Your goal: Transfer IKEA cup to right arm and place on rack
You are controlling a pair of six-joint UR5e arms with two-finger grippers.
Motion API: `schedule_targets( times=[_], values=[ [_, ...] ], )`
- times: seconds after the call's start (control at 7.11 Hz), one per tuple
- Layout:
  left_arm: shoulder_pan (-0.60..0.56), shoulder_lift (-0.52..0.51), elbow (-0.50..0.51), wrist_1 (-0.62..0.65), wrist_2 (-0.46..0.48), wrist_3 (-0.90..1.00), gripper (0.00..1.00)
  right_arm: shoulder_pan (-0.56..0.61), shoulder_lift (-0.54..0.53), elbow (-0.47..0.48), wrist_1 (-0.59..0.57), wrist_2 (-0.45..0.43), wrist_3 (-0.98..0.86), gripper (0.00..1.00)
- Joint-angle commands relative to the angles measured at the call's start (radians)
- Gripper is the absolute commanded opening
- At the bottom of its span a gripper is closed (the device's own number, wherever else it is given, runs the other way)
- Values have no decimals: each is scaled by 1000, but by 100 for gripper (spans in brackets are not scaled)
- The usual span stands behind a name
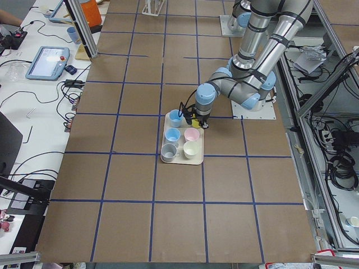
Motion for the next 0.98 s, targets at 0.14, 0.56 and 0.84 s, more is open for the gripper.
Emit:
schedule_targets(
  times=[0.14, 0.56, 0.84],
  values=[
    [-11, 36, 9, -17, -3, 5, 0, -5, 1, 0, -1, 7, -1, 100],
    [-69, 149, 166, -441, -116, 17, 0, -49, 4, -1, 39, 220, 23, 100],
    [-113, 171, 310, -683, -296, 19, 0, -129, 7, 9, 122, 465, 31, 100]
  ],
)
